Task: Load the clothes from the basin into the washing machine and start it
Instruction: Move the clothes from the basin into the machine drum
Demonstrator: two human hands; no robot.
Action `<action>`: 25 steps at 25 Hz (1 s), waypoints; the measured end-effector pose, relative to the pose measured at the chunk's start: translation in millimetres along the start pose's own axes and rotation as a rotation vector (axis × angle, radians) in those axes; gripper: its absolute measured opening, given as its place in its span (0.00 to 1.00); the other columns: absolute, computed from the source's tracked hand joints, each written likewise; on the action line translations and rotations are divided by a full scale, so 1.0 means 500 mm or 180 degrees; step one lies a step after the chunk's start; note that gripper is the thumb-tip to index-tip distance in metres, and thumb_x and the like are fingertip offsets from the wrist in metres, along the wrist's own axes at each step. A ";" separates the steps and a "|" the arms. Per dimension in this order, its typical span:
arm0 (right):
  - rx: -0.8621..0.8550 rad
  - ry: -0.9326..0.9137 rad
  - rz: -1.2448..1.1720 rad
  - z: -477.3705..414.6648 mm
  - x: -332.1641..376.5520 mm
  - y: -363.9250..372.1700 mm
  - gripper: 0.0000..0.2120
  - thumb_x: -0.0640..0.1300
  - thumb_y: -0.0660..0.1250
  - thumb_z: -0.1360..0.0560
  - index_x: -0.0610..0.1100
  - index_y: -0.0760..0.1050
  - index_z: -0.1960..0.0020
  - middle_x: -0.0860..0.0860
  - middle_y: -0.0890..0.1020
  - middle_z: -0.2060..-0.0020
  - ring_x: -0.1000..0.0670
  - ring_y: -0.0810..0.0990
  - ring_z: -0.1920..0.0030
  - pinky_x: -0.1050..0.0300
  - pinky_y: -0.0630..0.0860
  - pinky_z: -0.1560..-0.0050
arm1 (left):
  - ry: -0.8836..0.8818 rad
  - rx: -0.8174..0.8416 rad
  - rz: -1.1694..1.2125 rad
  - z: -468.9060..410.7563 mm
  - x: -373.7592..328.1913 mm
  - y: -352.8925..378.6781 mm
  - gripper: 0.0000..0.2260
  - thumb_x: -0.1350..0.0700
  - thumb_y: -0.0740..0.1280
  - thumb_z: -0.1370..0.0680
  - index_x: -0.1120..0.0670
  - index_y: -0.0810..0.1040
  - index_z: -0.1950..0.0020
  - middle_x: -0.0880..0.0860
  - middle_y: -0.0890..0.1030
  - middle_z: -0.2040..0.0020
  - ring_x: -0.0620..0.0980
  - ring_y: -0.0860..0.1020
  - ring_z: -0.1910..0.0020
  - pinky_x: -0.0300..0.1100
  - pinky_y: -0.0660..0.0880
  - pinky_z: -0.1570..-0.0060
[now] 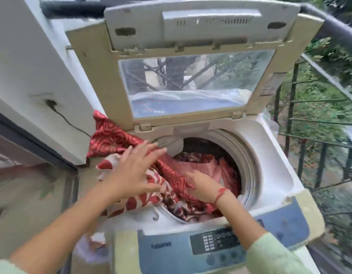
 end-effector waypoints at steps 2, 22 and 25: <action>-0.0191 -0.0133 -0.0272 -0.050 0.064 -0.017 0.48 0.47 0.73 0.32 0.52 0.45 0.23 0.41 0.55 0.25 0.40 0.60 0.28 0.48 0.63 0.31 | -0.0706 0.0275 -0.0710 0.025 0.114 -0.025 0.59 0.24 0.64 0.46 0.40 0.35 0.25 0.48 0.39 0.23 0.53 0.39 0.24 0.60 0.41 0.29; -0.1957 0.0842 0.0583 0.062 -0.060 -0.126 0.23 0.34 0.60 0.27 0.53 0.74 0.36 0.49 0.77 0.42 0.41 0.78 0.49 0.49 0.77 0.54 | 0.0063 -0.0601 -0.0802 -0.150 -0.099 0.091 0.12 0.63 0.62 0.28 0.52 0.72 0.46 0.51 0.78 0.48 0.55 0.76 0.45 0.56 0.61 0.34; -0.0204 0.1170 0.0851 0.062 -0.149 -0.024 0.27 0.37 0.56 0.25 0.58 0.64 0.30 0.48 0.75 0.39 0.41 0.76 0.43 0.50 0.74 0.48 | -0.0084 0.0287 -0.1127 -0.191 -0.085 0.204 0.12 0.61 0.61 0.26 0.51 0.72 0.44 0.52 0.77 0.46 0.55 0.75 0.43 0.60 0.53 0.31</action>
Point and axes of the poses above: each hand's wrist, its own z-axis away from the middle knuckle, its own y-axis out of the palm, x = y × z, the point moved 4 cm from there along -z, towards the middle knuckle
